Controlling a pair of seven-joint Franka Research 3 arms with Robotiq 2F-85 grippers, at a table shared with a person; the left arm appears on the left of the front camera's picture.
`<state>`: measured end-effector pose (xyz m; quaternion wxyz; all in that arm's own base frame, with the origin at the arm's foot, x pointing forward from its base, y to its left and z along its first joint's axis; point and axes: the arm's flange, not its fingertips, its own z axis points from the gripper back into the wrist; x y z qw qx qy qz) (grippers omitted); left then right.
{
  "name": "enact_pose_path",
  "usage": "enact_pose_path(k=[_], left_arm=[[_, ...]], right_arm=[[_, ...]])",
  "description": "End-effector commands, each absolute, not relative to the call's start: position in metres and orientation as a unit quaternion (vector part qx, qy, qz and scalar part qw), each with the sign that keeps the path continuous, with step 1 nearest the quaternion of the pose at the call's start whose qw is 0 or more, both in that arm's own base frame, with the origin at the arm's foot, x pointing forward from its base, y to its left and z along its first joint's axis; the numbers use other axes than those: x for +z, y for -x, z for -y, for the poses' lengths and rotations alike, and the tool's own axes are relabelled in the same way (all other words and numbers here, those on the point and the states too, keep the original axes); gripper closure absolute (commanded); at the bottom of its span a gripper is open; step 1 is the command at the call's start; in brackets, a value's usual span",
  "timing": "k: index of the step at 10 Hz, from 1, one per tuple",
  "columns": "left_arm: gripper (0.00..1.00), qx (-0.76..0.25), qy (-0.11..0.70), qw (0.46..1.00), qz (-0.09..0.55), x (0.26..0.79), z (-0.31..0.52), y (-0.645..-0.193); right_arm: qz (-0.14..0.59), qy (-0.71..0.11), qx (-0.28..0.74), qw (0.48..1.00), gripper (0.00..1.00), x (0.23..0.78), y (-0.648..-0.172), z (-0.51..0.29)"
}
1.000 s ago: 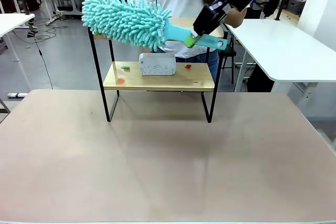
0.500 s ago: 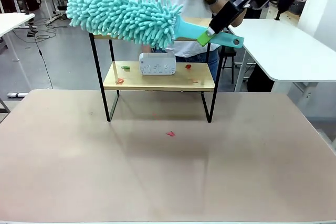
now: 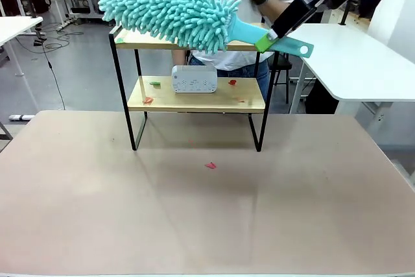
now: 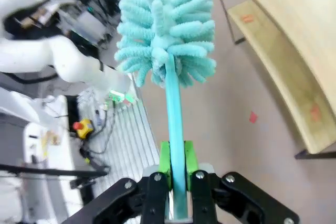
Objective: Clean the shelf.
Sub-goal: Clean the specific tier of the Shelf with the Duster once objects are removed.
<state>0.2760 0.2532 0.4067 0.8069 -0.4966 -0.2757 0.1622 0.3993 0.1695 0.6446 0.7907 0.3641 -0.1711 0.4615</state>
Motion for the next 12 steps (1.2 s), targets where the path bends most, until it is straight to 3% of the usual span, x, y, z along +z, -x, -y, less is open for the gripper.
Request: enact_pose_path(k=[1, 4, 7, 9, 12], left_arm=[[0.00, 0.153, 0.500, 0.802, 0.288, 0.407, -0.254, -0.276], [0.00, 0.153, 0.500, 0.802, 0.288, 0.407, -0.254, -0.276], [0.00, 0.153, 0.500, 0.802, 0.288, 0.407, -0.254, -0.276], [0.00, 0.153, 0.500, 0.802, 0.288, 0.407, -0.254, -0.276], [0.00, 0.153, 0.500, 0.802, 0.288, 0.407, -0.254, -0.276]], right_arm=[[0.157, -0.476, 0.366, 0.784, 0.87, 0.669, -0.380, -0.094], [0.109, -0.535, 0.227, 0.806, 0.87, 0.668, -0.328, 0.032], [0.055, -0.554, 0.167, 0.814, 0.87, 0.605, -0.280, 0.099], [0.033, -0.587, 0.173, 0.790, 0.87, 0.537, -0.253, 0.117], [0.065, -0.663, 0.163, 0.728, 0.87, 0.473, -0.220, 0.118]])
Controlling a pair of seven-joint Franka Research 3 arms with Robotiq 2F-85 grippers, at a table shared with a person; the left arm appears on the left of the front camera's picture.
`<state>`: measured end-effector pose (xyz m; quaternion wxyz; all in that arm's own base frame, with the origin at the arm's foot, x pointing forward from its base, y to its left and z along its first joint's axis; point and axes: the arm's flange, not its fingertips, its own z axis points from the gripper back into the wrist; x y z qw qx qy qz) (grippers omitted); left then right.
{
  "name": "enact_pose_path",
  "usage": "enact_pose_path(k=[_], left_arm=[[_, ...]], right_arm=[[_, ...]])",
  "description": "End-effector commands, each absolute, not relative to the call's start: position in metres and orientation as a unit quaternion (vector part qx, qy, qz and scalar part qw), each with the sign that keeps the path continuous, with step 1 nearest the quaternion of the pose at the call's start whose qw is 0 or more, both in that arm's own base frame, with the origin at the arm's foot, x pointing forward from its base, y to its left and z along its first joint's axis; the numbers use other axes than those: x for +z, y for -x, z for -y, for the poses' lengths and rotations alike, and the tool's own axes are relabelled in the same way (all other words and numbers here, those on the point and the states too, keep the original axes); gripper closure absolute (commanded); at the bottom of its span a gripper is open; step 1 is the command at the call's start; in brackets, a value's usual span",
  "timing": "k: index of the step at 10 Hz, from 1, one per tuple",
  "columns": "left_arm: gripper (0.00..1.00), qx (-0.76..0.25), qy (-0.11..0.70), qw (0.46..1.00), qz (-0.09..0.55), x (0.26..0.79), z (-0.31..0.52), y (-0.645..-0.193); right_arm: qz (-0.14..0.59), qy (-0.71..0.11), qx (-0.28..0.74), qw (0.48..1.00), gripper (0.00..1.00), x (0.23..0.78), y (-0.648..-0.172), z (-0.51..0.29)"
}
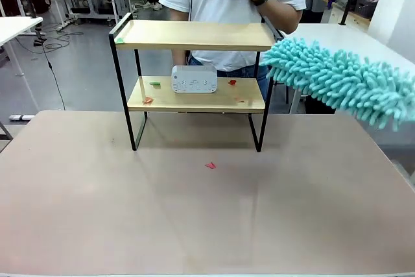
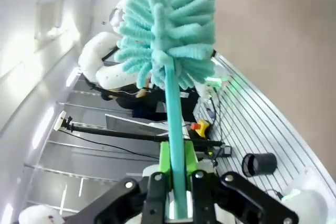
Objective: Clean the shelf.
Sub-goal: Clean the specific tier of the Shelf with the Duster once objects are removed.
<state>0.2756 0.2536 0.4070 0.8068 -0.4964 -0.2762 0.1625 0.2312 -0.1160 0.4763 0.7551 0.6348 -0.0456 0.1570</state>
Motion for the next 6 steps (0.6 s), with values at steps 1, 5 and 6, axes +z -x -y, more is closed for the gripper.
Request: enact_pose_path(k=[1, 5, 6], left_arm=[[0.00, 0.153, 0.500, 0.802, 0.288, 0.4069, -0.2535, -0.2762], [0.00, 0.153, 0.500, 0.802, 0.288, 0.4069, -0.2535, -0.2762], [0.00, 0.153, 0.500, 0.802, 0.288, 0.4069, -0.2535, -0.2762]], right_arm=[[0.043, -0.665, 0.138, 0.732, 0.87, 0.4614, -0.2183, 0.1157], [0.044, -0.651, 0.146, 0.744, 0.87, 0.4604, -0.2233, 0.1140], [0.044, -0.651, 0.146, 0.744, 0.87, 0.4604, -0.2233, 0.1140]])
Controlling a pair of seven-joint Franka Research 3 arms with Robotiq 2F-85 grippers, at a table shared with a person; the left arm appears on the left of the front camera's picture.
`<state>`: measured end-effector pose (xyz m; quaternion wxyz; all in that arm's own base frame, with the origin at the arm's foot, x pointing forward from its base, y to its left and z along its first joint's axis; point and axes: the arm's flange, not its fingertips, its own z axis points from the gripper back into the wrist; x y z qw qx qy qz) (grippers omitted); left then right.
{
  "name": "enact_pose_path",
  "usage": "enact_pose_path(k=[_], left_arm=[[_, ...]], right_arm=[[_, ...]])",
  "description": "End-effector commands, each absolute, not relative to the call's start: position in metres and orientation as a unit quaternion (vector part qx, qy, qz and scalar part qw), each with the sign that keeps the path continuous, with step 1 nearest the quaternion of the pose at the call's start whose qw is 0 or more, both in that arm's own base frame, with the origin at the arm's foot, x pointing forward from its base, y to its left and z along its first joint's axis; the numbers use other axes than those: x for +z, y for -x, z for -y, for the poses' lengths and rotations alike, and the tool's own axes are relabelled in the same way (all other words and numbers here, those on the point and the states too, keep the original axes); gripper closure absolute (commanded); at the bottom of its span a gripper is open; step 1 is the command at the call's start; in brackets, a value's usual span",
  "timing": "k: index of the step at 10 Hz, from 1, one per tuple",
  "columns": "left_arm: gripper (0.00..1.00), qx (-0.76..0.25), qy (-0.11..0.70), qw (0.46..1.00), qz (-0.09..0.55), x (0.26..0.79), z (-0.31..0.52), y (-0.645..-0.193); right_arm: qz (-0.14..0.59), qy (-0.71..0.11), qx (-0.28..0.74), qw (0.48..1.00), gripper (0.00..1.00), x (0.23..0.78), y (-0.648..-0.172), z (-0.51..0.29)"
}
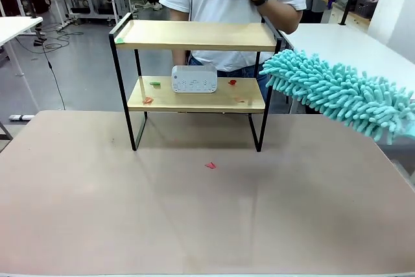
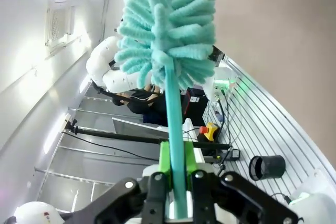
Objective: Clean the shelf.
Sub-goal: Clean the specific tier of the Shelf with the Duster once objects are removed.
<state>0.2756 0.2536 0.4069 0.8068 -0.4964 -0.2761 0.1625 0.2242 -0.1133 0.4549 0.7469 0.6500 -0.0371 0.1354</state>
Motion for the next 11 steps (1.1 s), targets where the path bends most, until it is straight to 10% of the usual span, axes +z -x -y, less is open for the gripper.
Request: enact_pose_path(k=[1, 6, 11], left_arm=[[0.00, 0.153, 0.500, 0.802, 0.288, 0.407, -0.254, -0.276], [0.00, 0.153, 0.500, 0.802, 0.288, 0.407, -0.254, -0.276], [0.00, 0.153, 0.500, 0.802, 0.288, 0.407, -0.254, -0.276]], right_arm=[[0.038, -0.650, 0.135, 0.747, 0.87, 0.455, -0.224, 0.114], [0.131, -0.529, 0.201, 0.814, 0.87, 0.609, -0.277, -0.015], [0.081, -0.416, 0.272, 0.864, 0.87, 0.638, -0.363, -0.125]])
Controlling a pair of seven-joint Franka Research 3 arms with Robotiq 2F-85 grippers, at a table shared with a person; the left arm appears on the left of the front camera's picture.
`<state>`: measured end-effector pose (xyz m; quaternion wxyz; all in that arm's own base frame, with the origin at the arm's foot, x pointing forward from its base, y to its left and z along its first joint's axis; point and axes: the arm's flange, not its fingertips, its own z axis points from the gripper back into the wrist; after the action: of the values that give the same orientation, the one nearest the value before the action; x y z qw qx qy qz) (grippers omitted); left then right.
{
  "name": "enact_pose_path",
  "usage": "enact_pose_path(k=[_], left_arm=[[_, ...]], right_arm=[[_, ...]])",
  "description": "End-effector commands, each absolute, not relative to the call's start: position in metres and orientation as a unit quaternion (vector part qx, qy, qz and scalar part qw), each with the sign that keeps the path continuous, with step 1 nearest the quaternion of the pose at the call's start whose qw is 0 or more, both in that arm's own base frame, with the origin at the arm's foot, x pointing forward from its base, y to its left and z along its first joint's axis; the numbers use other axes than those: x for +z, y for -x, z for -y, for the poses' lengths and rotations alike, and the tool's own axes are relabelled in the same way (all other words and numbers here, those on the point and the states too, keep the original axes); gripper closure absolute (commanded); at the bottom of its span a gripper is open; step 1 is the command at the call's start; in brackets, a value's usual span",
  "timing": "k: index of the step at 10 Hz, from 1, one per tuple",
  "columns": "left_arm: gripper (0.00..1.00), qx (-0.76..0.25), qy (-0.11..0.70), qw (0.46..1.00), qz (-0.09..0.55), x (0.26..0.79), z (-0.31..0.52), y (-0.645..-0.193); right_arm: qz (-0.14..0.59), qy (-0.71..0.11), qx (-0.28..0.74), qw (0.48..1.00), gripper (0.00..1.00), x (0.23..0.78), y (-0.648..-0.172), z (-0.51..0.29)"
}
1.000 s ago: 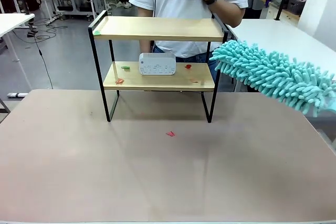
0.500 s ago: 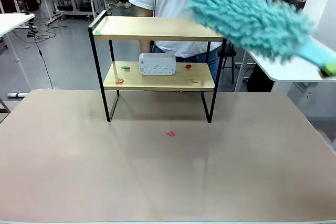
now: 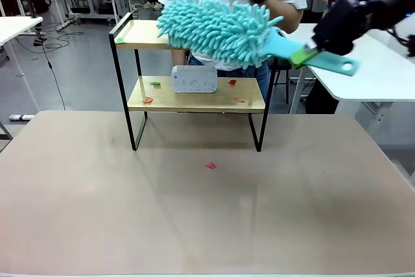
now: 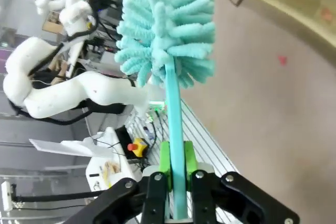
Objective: Clean the shelf.
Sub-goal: Clean the specific tier of the Shelf with the Duster once objects are removed.
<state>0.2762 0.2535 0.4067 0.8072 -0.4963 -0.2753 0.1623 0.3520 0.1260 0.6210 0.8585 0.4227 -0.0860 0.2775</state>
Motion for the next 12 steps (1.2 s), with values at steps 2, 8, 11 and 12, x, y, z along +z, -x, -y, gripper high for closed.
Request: enact_pose_path(k=[2, 8, 11, 12], left_arm=[[0.00, 0.153, 0.500, 0.802, 0.288, 0.407, -0.254, -0.276], [0.00, 0.153, 0.500, 0.802, 0.288, 0.407, -0.254, -0.276], [0.00, 0.153, 0.500, 0.802, 0.288, 0.407, -0.254, -0.276], [0.00, 0.153, 0.500, 0.802, 0.288, 0.407, -0.254, -0.276]], right_arm=[[0.100, -0.385, 0.258, 0.880, 0.87, 0.640, -0.387, -0.152], [0.138, -0.379, 0.232, 0.885, 0.87, 0.631, -0.417, -0.174], [0.146, -0.357, 0.227, 0.894, 0.87, 0.625, -0.431, -0.196], [0.143, -0.355, 0.231, 0.894, 0.87, 0.623, -0.436, -0.203]])
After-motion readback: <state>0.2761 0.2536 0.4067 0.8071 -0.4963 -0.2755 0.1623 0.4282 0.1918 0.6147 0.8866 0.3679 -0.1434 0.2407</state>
